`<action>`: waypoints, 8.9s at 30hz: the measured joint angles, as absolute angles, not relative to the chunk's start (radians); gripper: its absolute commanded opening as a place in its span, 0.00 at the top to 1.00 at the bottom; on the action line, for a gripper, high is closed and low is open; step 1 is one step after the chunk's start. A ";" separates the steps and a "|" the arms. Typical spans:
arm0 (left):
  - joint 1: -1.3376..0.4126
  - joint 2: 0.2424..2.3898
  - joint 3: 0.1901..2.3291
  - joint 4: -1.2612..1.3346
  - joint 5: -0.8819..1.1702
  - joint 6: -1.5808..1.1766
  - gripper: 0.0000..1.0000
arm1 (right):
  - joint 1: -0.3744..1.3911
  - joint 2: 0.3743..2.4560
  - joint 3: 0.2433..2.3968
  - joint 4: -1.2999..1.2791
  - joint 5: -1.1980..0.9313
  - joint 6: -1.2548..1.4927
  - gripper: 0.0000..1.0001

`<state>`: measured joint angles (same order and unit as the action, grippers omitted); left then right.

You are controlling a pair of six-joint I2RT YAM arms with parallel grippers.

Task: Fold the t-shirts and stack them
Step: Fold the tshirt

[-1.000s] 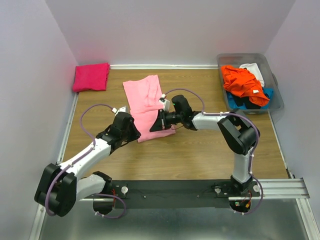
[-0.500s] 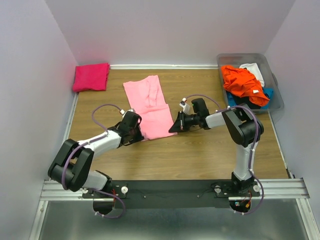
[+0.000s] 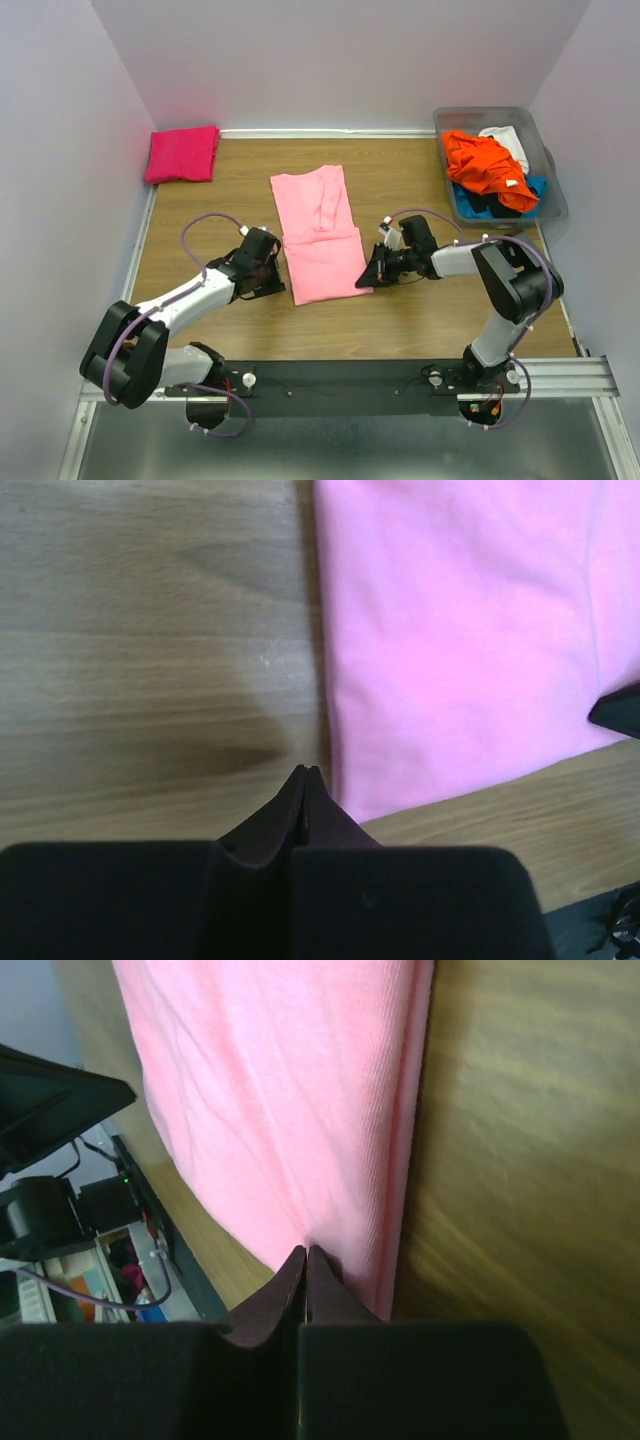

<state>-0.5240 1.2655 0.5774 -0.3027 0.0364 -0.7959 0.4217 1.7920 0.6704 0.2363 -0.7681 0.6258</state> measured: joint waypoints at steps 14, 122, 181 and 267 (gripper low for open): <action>-0.616 1.095 0.668 -0.458 0.031 -0.891 0.20 | 0.486 1.494 0.884 -0.274 -0.373 0.507 0.32; -0.858 1.581 0.894 -0.657 -0.202 -1.031 0.67 | 0.792 1.662 0.947 -0.490 0.077 0.521 0.99; -0.294 1.547 1.180 -0.518 0.162 -0.437 1.00 | 0.613 2.088 2.003 -1.010 0.103 0.285 0.99; -0.380 1.605 0.970 0.051 0.411 -0.496 0.73 | 0.371 1.855 1.184 0.011 -0.833 0.519 0.65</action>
<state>-0.3801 1.6051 0.9695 0.0505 0.4110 -0.4957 0.3714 1.8553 1.1839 0.0109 -0.8333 0.5194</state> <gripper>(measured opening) 0.388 0.359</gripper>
